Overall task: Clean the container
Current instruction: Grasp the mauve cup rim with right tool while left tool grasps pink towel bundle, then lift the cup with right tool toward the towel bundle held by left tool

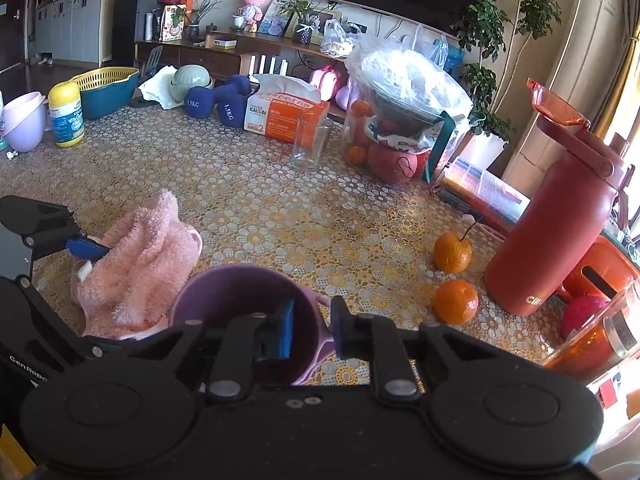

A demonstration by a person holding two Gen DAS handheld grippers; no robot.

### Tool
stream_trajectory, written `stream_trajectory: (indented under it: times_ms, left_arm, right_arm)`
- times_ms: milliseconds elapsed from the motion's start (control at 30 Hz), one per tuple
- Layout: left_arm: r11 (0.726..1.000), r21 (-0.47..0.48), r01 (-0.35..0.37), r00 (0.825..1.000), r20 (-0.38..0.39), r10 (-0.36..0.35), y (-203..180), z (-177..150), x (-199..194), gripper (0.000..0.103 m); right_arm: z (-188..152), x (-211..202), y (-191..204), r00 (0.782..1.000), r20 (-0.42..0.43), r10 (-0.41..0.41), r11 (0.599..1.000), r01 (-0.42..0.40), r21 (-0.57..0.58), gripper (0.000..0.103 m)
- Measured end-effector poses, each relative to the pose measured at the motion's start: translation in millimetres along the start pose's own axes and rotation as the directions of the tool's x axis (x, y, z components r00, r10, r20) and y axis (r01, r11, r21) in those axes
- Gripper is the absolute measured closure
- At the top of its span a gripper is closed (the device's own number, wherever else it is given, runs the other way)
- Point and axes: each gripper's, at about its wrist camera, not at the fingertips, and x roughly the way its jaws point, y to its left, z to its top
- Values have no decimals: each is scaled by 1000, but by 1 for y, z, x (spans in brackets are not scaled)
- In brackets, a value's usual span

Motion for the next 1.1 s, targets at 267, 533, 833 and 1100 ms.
stream_trajectory:
  times_ms: [267, 533, 833, 1100]
  left_arm:
    - [1000, 11, -17, 999, 43, 17, -6, -5, -15, 45]
    - [994, -105, 22, 997, 76, -14, 14, -7, -45, 87]
    - [1000, -9, -15, 997, 77, 16, -2, -20, -57, 87]
    - [979, 194, -55, 995, 92, 38, -39, -28, -54, 30]
  right_arm:
    - [-8, -11, -10, 1000, -9, 18, 991, -17, 134, 96]
    - [-34, -33, -22, 999, 42, 33, 919, -47, 391, 97]
    - [-49, -49, -16, 998, 61, 35, 869, -61, 491, 98]
    - [-44, -46, -14, 999, 45, 28, 865, -46, 499, 97]
